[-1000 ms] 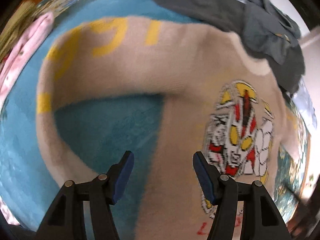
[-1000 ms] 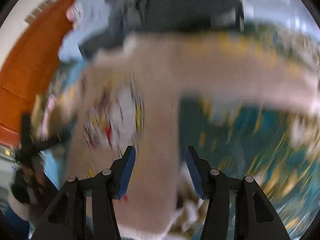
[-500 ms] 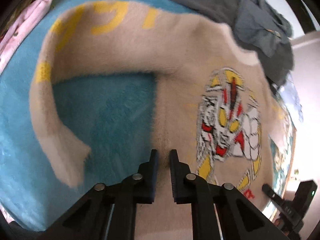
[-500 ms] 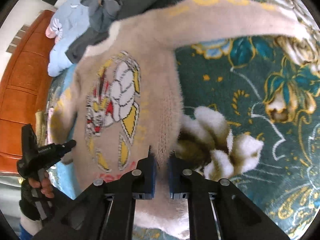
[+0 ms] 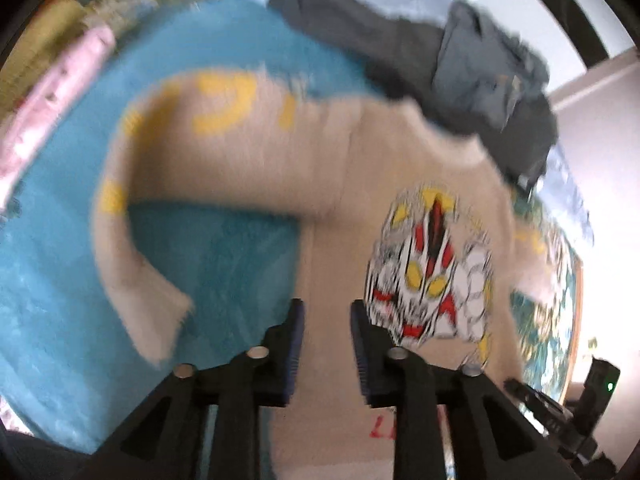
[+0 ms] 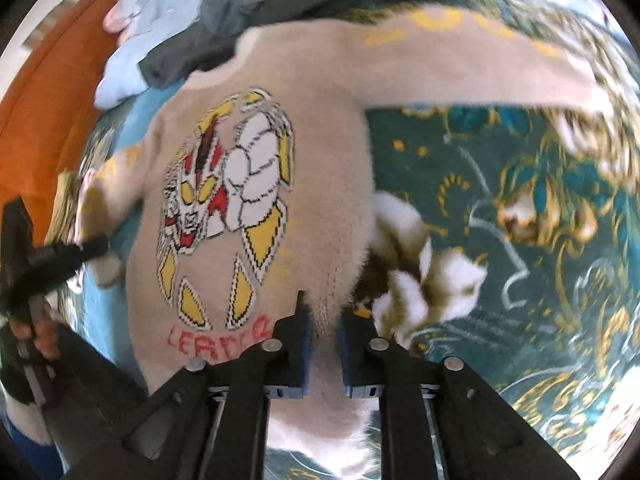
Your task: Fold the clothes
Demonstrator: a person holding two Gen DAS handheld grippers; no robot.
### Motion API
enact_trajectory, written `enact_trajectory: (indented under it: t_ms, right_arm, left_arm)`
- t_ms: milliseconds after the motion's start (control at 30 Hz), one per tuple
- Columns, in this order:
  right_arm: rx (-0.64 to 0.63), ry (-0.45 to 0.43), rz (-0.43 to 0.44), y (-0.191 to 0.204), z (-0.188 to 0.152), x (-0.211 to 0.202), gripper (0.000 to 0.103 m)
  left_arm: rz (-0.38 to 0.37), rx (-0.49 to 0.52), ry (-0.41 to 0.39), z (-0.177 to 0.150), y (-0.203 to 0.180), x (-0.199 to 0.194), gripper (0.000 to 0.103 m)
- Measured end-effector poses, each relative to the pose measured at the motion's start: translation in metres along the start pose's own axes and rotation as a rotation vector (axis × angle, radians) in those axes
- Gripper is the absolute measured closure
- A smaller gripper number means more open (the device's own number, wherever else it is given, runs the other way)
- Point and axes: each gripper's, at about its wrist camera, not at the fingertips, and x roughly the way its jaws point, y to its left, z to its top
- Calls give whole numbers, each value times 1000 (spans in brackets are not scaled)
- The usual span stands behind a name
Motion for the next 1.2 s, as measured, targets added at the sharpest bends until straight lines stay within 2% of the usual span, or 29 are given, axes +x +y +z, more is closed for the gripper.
enact_trajectory:
  t_ms: [33,67,133,167,233,333,500,567,600,633,700,800,833,867,933,1033,1067,1100,1200]
  right_arm:
    - [-22,-17,-20,1,3,-7,58]
    - [-34,-54,-53,2,7,-15,35]
    - [-57,-121,-113,4,16,-29,31]
    - [-57,-127,-104,6,18,-29,30]
    - [-57,-140,-87,11,24,-28,27]
    - [-57,-154,-59,18,31,-26,27]
    - [-76,-86,25,35,36,0,27]
    - [-78,-70,39,37,39,6,27]
    - [-79,-61,46,38,40,9,27]
    - [-79,-54,53,38,42,12,27]
    - [-70,-47,64,34,44,13,27]
    - [-61,-41,72,28,50,13,27]
    - [-59,-39,74,26,53,13,27]
    - [-56,-38,76,24,55,13,27]
    - [-35,-41,80,19,59,13,27]
    - [-5,-45,87,11,66,14,27]
    - [7,-47,90,8,68,14,27]
    - [31,-48,96,6,70,15,27]
    - [124,-63,138,-3,75,16,27]
  left_arm:
    - [72,11,-50,7,2,-12,45]
    - [167,26,-95,9,2,-21,40]
    - [432,81,-172,21,5,-27,29]
    - [506,96,-164,25,12,-26,28]
    - [528,70,-88,30,26,-9,28]
    - [483,25,44,45,38,29,28]
    - [521,51,146,55,50,59,30]
    - [515,80,190,62,56,61,56]
    - [512,96,212,66,59,61,89]
    - [497,130,234,69,59,62,94]
    - [465,204,276,75,58,63,94]
    - [147,215,403,76,52,50,95]
    - [-9,191,427,76,48,42,95]
    - [-171,163,447,77,43,33,95]
    - [-376,134,423,81,26,20,95]
    - [-526,56,390,92,3,30,95]
    - [-552,25,387,95,-8,42,95]
    - [-575,-7,384,98,-19,54,95]
    - [-567,-141,420,97,-38,109,94]
